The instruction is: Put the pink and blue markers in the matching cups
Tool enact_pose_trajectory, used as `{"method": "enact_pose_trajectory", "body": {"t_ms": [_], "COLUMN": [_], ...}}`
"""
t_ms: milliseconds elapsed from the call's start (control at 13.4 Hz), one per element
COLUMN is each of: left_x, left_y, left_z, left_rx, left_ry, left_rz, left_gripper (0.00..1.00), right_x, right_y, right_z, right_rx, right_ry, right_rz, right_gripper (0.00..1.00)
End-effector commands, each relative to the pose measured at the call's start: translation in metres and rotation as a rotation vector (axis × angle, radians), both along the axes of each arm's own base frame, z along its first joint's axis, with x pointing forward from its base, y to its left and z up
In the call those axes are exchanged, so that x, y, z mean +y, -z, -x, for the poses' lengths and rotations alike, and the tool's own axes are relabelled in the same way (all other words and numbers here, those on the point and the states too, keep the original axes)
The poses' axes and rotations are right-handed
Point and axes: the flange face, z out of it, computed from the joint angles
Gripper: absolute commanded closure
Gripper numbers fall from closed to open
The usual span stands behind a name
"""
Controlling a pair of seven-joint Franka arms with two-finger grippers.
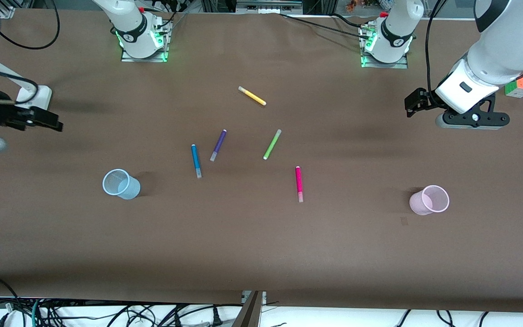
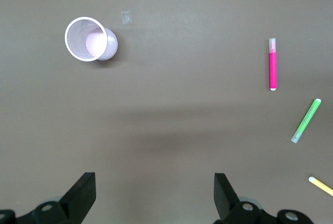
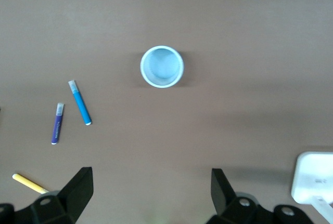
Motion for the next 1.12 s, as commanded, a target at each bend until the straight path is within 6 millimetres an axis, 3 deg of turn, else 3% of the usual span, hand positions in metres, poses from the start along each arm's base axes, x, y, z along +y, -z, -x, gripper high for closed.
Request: {"method": "enact_pose_trajectory", "body": {"t_ms": [0,224,373,596,820,1043], "left_x": [-0.042,-0.106,-0.146,-0.2,-0.22,-0.236], "left_y": [0.007,0.048,0.097,0.182,0.237,0.284], "left_z": [-0.012,-0.032,-0.045,-0.051,-0.058,-0.06], "left_rx": [-0.008,-0.003,-0.015,-0.055,-0.086,-0.093], "left_ry": [-0.046,-0.096,-0.125,-0.097,-0.125,-0.156], "left_rz": [0.019,0.042,0.052,-0.023,-0.015,0.032], "left_gripper": [0.0,0.0,0.0,0.0,0.0,0.0], "right_x": [0.054,0.11,0.146,0.175,0.218,0.232], "right_y": [0.04,0.109,0.152,0.195,0.241,0.286], "right_z": [-0.015,-0.03,-0.036,-0.043,-0.042,-0.046], "right_rx": [0.026,0.085,0.099,0.081,0.051,0.025], "right_ry": [-0.076,-0.155,-0.206,-0.228,-0.275,-0.283], "right_rz": [-0.015,-0.012,-0.004,-0.009,-0.011,-0.017], "right_gripper": [0.0,0.0,0.0,0.0,0.0,0.0]}}
